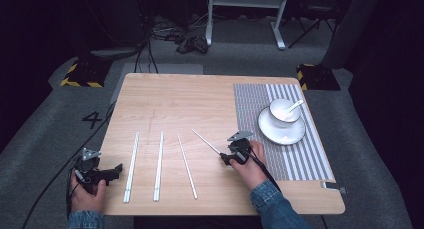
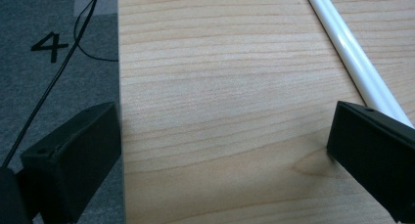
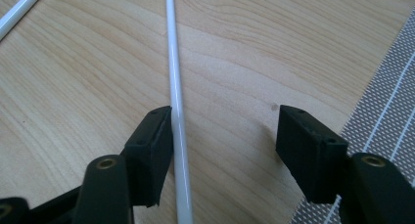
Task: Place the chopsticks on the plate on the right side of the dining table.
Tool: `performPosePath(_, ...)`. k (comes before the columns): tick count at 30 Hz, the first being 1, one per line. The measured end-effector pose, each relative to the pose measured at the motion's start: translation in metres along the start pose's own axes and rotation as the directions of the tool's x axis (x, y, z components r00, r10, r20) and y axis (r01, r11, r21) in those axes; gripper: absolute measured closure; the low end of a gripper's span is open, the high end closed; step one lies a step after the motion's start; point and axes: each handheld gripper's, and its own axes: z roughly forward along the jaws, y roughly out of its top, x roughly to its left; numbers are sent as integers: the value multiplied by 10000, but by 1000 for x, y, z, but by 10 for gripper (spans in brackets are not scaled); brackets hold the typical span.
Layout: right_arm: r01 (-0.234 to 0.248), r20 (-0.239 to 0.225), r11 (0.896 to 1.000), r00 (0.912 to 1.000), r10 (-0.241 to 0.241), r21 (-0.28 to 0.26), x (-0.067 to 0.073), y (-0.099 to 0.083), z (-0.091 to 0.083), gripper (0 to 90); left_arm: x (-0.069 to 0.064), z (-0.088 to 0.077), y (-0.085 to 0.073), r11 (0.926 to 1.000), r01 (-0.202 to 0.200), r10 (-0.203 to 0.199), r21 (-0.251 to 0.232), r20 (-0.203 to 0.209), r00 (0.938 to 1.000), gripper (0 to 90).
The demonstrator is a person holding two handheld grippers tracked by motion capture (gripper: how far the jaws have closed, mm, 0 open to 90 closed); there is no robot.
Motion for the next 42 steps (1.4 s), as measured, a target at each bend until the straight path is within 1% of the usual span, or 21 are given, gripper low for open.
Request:
performPosePath(4,332,-85,9991,9994,-330,265,4,8,2,463,0,0,0,10000,1,-1,1,0,10000,0)
performPosePath(6,586,-253,9973,9980,-575,443,7,12,3,525,0,0,0,10000,4,-4,1,3,10000,0)
performPosePath(10,824,-305,9939,9963,-804,727,12,18,4,595,0,0,0,10000,-2,2,2,1,10000,0)
performPosePath(12,869,-353,9922,9958,-840,899,13,20,5,621,0,0,0,10000,-1,1,2,1,10000,0)
performPosePath(14,859,-410,9905,9958,-820,1069,14,22,5,644,0,0,0,10000,-10,10,0,-3,10000,0)
performPosePath(16,855,-513,9878,9955,-794,1305,15,23,4,645,0,0,0,10000,-28,28,-2,-19,10000,0)
performPosePath(18,854,-565,9808,9955,-766,1753,17,25,2,652,0,0,0,10000,-23,23,-3,-17,10000,0)
performPosePath(20,828,-584,9781,9956,-728,1911,17,26,1,666,0,0,0,10000,-25,25,-1,-16,10000,0)
performPosePath(22,700,-639,9768,9963,-581,2022,16,27,1,678,0,0,0,10000,-21,21,-2,-15,10000,0)
performPosePath(25,566,-619,9760,9971,-445,2103,16,29,2,691,0,0,0,10000,-21,21,-4,-14,10000,0)
performPosePath(28,551,-551,9725,9975,-437,2264,17,31,3,719,0,0,0,10000,-22,22,-4,-14,10000,0)
performPosePath(30,513,-490,9714,9980,-410,2318,19,31,2,747,0,0,0,10000,-13,13,-2,-8,10000,0)
performPosePath(33,527,-528,9696,9978,-412,2391,22,32,3,805,0,0,0,10000,-13,13,-3,-8,10000,0)
performPosePath(36,438,-537,9678,9981,-315,2480,23,34,3,837,0,0,0,10000,-11,11,-5,-8,10000,0)
performPosePath(38,400,-515,9663,9983,-278,2542,23,34,3,843,0,0,0,10000,-11,11,-3,-7,10000,0)
performPosePath(42,195,-583,9687,9983,-52,2473,21,33,3,846,0,0,0,10000,-9,9,-4,-4,10000,0)
